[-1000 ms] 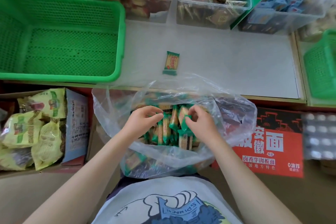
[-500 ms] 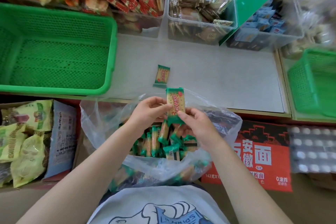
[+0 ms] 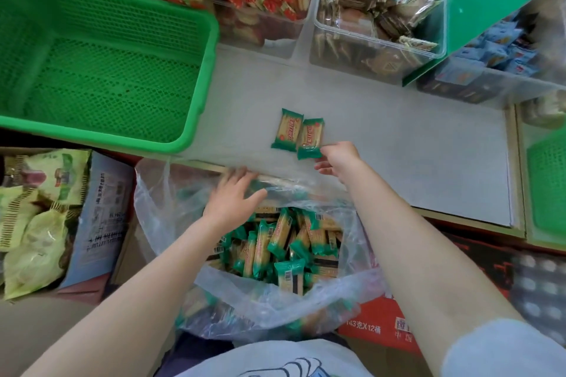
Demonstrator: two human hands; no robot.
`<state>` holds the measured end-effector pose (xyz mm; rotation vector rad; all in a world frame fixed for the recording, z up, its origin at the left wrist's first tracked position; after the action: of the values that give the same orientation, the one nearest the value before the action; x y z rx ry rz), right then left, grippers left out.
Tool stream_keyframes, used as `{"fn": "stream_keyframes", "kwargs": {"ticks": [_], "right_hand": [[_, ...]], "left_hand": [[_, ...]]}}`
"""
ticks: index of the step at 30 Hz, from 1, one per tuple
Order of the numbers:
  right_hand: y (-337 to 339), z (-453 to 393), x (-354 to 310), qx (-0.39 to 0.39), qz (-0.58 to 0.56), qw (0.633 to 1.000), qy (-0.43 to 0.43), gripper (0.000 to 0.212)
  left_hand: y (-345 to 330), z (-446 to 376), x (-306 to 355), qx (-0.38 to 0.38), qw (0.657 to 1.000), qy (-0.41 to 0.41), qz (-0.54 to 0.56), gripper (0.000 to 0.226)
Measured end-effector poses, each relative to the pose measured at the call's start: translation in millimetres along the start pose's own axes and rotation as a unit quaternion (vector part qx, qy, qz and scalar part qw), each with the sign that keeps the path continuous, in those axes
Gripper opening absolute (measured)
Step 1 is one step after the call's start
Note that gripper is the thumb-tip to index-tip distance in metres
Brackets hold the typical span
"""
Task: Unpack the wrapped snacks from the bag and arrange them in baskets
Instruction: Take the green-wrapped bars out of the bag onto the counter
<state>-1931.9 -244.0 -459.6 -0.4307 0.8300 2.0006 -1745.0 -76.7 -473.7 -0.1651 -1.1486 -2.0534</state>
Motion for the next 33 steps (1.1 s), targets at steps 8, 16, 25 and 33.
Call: {"fn": "stream_keyframes", "kwargs": {"ticks": [8, 16, 25, 33], "right_hand": [[-28, -21, -21, 0.128, 0.316, 0.932, 0.124, 0.064], [-72, -41, -42, 0.151, 0.241, 0.946, 0.156, 0.107], [-99, -50, -49, 0.03, 0.267, 0.93, 0.252, 0.088], [-48, 39, -37, 0.075, 0.104, 0.944, 0.305, 0.05]], "left_hand": [[-8, 0, -8, -0.001, 1.0, -0.004, -0.004, 0.064], [-8, -6, -8, -0.002, 0.999, 0.001, 0.047, 0.059], [-11, -6, -17, -0.002, 0.999, -0.022, 0.047, 0.057], [-9, -7, -18, -0.015, 1.0, -0.02, 0.019, 0.059]]}}
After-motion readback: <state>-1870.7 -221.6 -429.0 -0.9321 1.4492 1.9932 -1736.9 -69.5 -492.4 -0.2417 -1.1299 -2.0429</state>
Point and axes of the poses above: each hand's wrist, its own z-axis away from the middle knuckle, its own y-axis out of the back of the hand, x = y × z, the point moved 4 cm from there along -z, towards the middle knuckle, and after that the axes turned 4 degrees about y, right-handed, at the moved point
